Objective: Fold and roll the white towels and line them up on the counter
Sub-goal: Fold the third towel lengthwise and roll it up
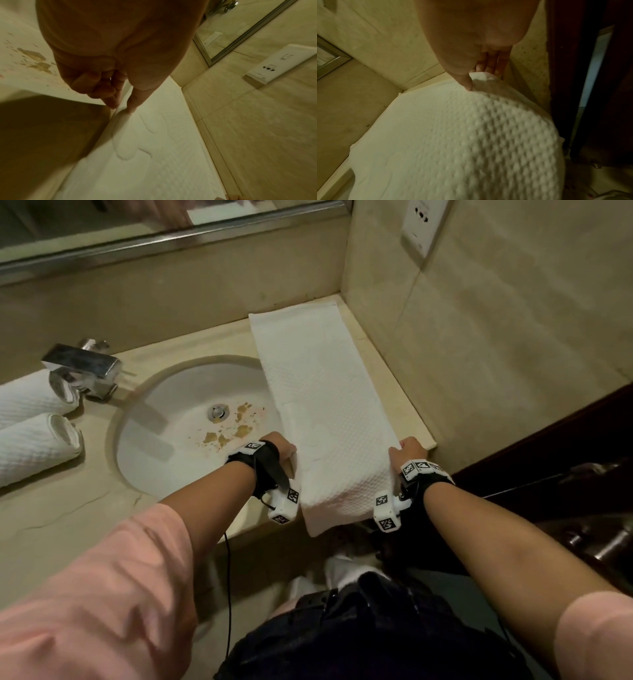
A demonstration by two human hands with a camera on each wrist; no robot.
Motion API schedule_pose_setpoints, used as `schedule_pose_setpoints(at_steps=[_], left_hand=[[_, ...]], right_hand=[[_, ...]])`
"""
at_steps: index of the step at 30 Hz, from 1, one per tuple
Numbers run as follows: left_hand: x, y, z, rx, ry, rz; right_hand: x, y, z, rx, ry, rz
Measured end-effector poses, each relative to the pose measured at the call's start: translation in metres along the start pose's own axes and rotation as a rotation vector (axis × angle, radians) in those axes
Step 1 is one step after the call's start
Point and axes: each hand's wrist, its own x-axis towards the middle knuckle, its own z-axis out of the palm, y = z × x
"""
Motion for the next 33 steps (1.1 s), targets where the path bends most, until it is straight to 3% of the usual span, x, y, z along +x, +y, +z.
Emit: schedule_pose_setpoints(at_steps=[4,8,14,20,26,29,33], left_hand=[[-0.01,-0.004,0.007,-0.004,0.078,0.013],[-0.02,-0.007,0.018,-0.025,0.034,0.025],[-0.041,-0.021,0.031,0.023,-0.02,-0.009],[-0.046,-0.039,0.058,-0.097,-0.012,-0.088],[-0.064,-0.048,0.089,-0.342,-0.184,-0.168],[-0.069,-0.054,0.106,-0.566,-0.324,-0.099],[-0.08,-0.046,0.122,-0.91,-0.289,-0.162]], right_hand=[[-0.009,0.016,0.001,0.015,-0.033,0.056],[-0.014,0.031,0.0,0.099,-0.127,0.077],[-0.022,0.044,0.004,0.087,-0.036,-0.012],[-0.024,0.058,0.006,0.226,-0.025,-0.044],[-0.02,0.061,0.007,0.378,-0.028,-0.046],[-0.016,0.063,0.01,0.424,-0.031,-0.022],[-0.012,0.062,0.01,0.515,-0.04,0.012]])
